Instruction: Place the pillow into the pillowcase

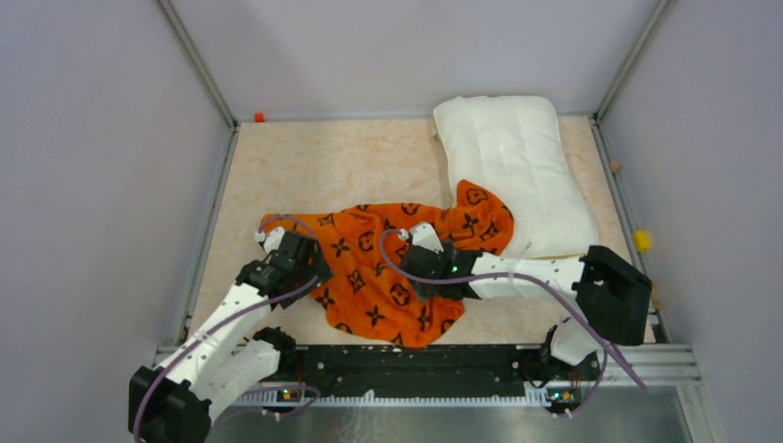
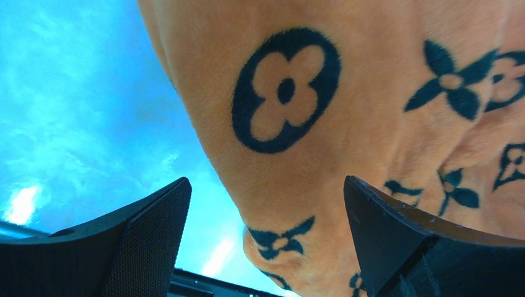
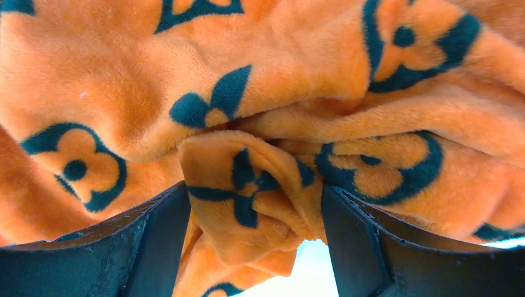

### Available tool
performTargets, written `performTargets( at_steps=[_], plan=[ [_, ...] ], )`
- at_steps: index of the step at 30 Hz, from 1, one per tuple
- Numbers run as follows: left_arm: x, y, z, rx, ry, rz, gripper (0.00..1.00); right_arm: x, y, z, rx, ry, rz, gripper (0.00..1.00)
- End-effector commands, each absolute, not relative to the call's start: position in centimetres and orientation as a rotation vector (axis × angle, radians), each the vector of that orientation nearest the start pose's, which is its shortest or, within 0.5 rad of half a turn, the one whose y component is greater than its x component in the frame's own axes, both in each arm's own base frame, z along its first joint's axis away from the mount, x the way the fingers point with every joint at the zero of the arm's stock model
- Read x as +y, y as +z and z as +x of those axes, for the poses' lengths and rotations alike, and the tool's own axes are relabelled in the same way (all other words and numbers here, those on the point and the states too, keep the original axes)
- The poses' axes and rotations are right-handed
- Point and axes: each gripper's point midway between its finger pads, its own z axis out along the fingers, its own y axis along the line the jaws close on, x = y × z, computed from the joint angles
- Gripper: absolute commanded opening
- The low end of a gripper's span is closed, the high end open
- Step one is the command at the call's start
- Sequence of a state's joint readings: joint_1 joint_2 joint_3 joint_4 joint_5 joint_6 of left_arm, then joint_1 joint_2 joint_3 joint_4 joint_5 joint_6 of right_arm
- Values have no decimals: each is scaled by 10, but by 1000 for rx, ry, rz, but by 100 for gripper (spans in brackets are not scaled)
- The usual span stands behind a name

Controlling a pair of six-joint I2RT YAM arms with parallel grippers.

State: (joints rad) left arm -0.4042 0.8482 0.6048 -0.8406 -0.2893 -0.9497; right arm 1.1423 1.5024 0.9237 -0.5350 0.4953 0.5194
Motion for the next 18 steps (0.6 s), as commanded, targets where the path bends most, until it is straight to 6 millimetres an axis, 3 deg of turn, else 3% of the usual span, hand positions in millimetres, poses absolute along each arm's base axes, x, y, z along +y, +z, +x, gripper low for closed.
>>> performTargets(
  at_steps=[1,3,4,5,6,8,9,10,14,18],
  plan=[
    [-82,64,204,2413,-278,-779,95,275,56,197,2379,0,-620,75],
    [-85,56,212,2388,-300,-757,88,273,53,202,2380,-60,-607,74],
    [-87,55,217,2374,-306,-739,78,272,53,204,2378,-78,-600,72],
    [-88,56,223,2358,-311,-724,65,272,55,206,2373,-90,-593,66],
    [-87,59,227,2352,-294,-715,45,272,60,207,2368,-95,-584,59],
    [-82,74,236,2336,-234,-684,4,270,79,211,2345,-99,-545,29],
    [-76,87,241,2317,-190,-667,0,269,92,214,2327,-105,-524,10],
    [-70,101,245,2296,-152,-649,0,267,106,216,2309,-103,-503,0],
    [-48,174,254,2168,-47,-593,0,259,179,222,2216,-33,-412,0],
    [-30,251,251,2000,-39,-547,0,248,266,220,2103,121,-348,0]
  ],
)
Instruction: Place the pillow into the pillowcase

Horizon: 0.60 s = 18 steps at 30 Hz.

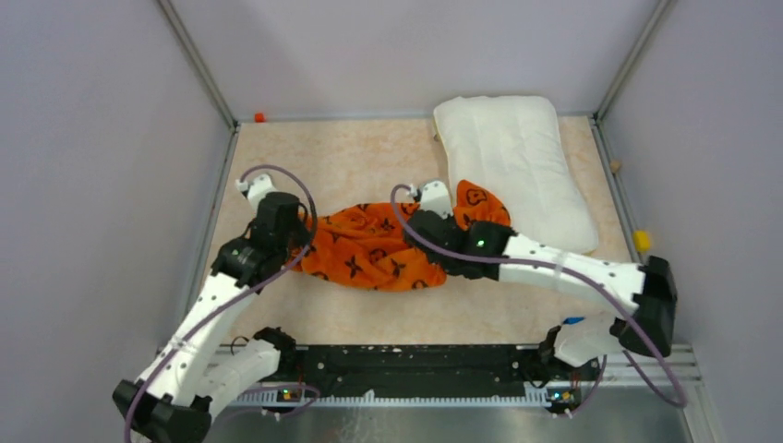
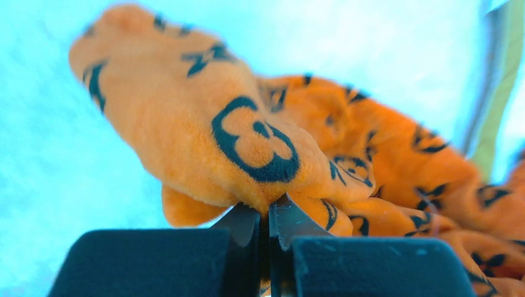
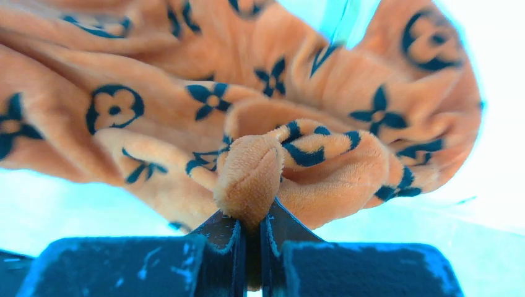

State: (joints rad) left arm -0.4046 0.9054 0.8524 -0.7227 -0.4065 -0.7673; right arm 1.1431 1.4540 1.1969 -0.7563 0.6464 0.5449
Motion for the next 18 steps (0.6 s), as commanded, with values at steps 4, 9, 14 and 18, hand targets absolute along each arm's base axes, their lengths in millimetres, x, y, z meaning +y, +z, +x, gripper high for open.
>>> performTargets(
  at_steps=[4,9,14,18],
  plan=[
    [-19,333,243,1796,-107,-526,0,242,345,206,2000,342,-333,0],
    [-6,423,227,1612,-163,-531,0,239,417,180,1913,594,-360,0],
    [-7,480,231,1529,-179,-491,0,244,451,161,1887,745,-410,0],
    [-36,481,255,1592,-230,-383,0,211,474,181,1848,580,-270,0]
  ],
)
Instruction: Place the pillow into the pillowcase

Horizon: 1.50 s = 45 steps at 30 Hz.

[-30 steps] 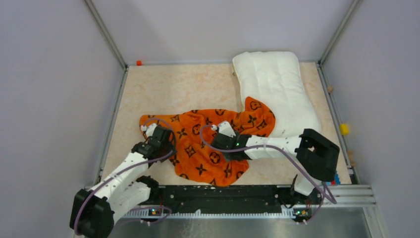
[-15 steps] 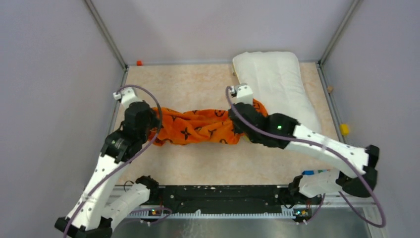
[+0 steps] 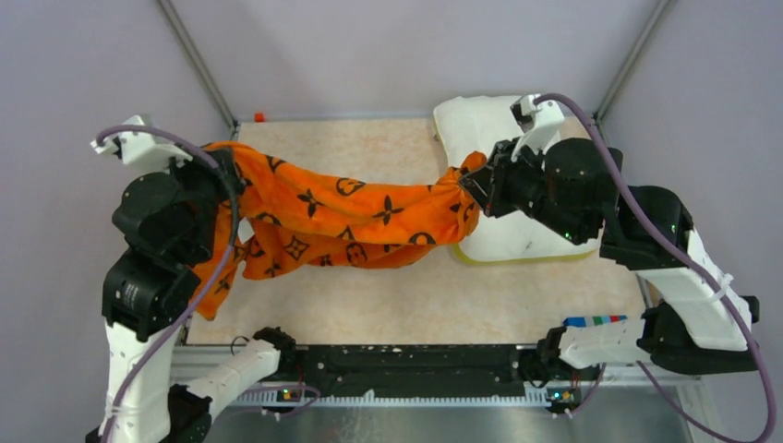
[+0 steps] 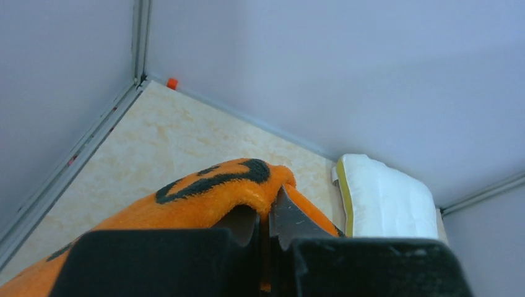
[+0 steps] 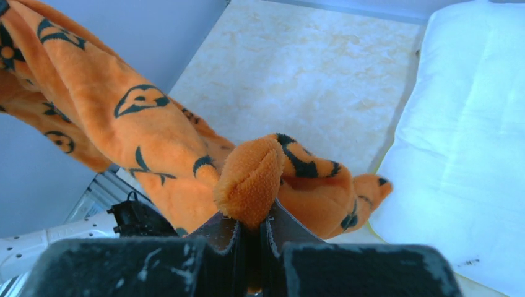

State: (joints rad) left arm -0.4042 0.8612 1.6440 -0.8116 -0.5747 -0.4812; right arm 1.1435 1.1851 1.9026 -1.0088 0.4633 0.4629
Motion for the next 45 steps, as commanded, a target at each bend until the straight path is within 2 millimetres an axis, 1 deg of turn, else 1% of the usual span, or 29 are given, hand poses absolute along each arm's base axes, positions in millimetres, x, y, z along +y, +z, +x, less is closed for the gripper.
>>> performTargets(
  at_steps=[1,2,4,5,6,7,8,10,12,14,18,20,23,24,25,26,27,29,31,32,34,36,37,38,39,41,43,44,45],
  plan=[
    [-49,475,262,1624,-261,-328,0,199,491,186,1806,562,-213,0],
    [-63,469,268,1659,-300,-268,0,190,500,192,1781,517,-169,0],
    [-94,454,277,1726,-398,-143,0,170,529,205,1699,459,-63,0],
    [-115,449,276,1749,-490,-55,0,165,540,214,1666,428,-21,0],
    [-129,445,275,1765,-551,-3,0,158,551,223,1631,406,20,0],
    [-146,442,272,1775,-633,69,0,151,562,232,1597,396,56,0],
    [-158,441,268,1780,-697,119,0,149,570,245,1573,377,85,0],
    [-185,441,258,1775,-817,241,0,137,589,267,1507,353,165,0],
    [-206,445,245,1749,-873,342,0,129,608,285,1442,361,217,0],
    [-229,447,231,1732,-904,440,0,125,622,297,1388,347,259,0],
    [-290,436,192,1739,-1115,653,0,123,642,314,1293,316,305,0],
    [-329,429,158,1712,-1216,785,0,126,652,324,1239,318,309,0],
    [-380,420,118,1685,-1301,957,0,145,663,341,1188,358,286,0],
    [-391,420,112,1678,-1317,986,0,153,668,345,1168,387,273,0],
    [-398,416,113,1694,-1316,974,0,168,666,356,1169,413,252,0],
    [-400,412,122,1724,-1299,910,0,183,664,363,1168,448,223,0],
    [-396,407,135,1773,-1265,808,0,198,661,371,1170,485,195,0],
    [-370,395,168,1885,-1204,577,0,236,642,392,1207,570,134,0],
    [-331,369,204,2004,-1130,324,0,280,611,412,1279,678,66,0],
    [-307,354,220,2041,-1083,195,0,307,590,420,1323,741,24,0],
    [-260,326,242,2074,-1000,-20,0,365,539,434,1424,836,-70,0],
    [-224,295,247,2121,-916,-175,0,420,483,443,1523,913,-155,0],
    [-206,275,249,2147,-849,-256,0,444,458,443,1566,948,-186,0],
    [-190,256,247,2179,-798,-333,0,470,430,443,1610,985,-222,0],
    [-177,237,243,2211,-754,-407,0,491,407,441,1641,1018,-246,0],
    [-151,204,231,2252,-680,-559,0,534,356,431,1715,1100,-317,0],
    [-136,178,218,2273,-655,-669,0,554,333,420,1754,1170,-355,0],
    [-132,174,212,2264,-657,-705,0,561,321,416,1779,1201,-370,5],
    [-129,173,209,2250,-661,-715,4,563,318,412,1791,1220,-391,17]
  ],
)
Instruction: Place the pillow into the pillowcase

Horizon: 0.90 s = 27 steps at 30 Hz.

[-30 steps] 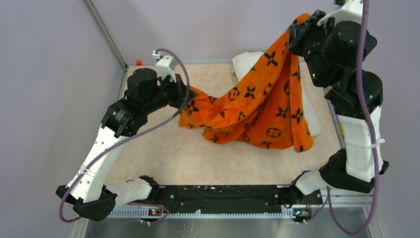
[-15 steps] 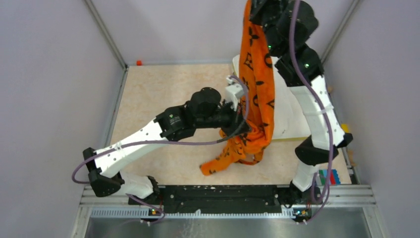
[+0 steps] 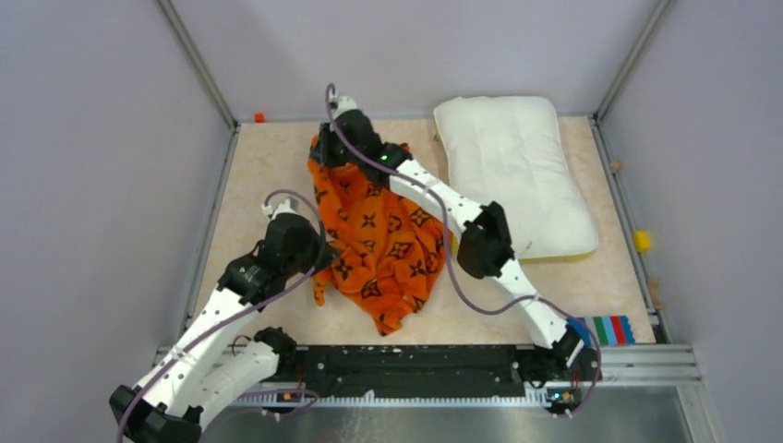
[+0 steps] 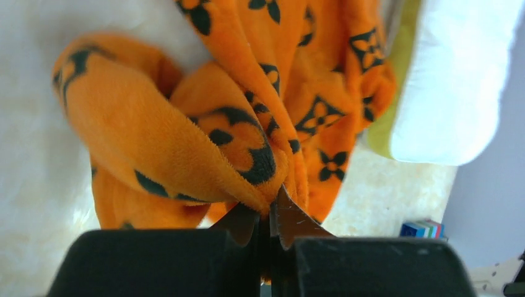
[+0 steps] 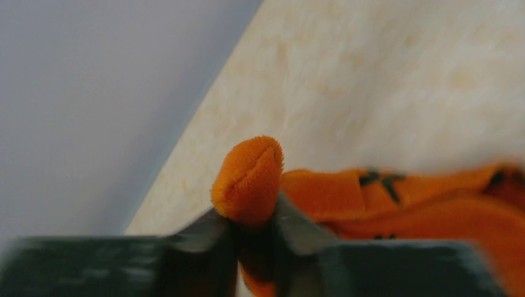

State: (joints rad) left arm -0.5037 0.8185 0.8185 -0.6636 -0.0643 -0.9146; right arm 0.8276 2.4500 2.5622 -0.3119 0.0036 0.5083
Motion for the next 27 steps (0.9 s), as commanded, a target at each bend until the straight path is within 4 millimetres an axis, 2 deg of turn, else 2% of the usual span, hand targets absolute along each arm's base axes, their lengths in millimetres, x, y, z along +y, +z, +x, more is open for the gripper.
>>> performTargets(
  at_steps=[1,3,4,8,11,15,17,19,22,23,27],
  plan=[
    [-127,177,209,2231,-662,-700,15,562,317,408,1802,1220,-412,34],
    [-123,186,212,2201,-636,-638,39,554,327,399,1800,1204,-459,81],
    [-122,193,216,2191,-617,-585,47,547,336,396,1795,1183,-473,89],
    [-128,228,239,2139,-569,-419,80,502,374,392,1802,1103,-450,93],
    [-137,250,262,2121,-540,-343,97,455,397,399,1834,1025,-375,93],
    [-142,273,291,2071,-481,-288,99,403,404,402,1875,881,-309,93],
    [-143,283,303,2049,-451,-271,99,382,405,394,1896,825,-292,93],
    [-144,285,311,2054,-424,-258,99,367,397,383,1927,786,-285,92],
    [-148,292,316,2033,-429,-211,99,344,373,365,1976,734,-267,91],
    [-150,293,318,2033,-426,-185,99,336,351,357,2024,702,-260,91],
    [-167,273,344,2122,-407,-97,99,306,303,316,2090,621,-216,90]
  ],
)
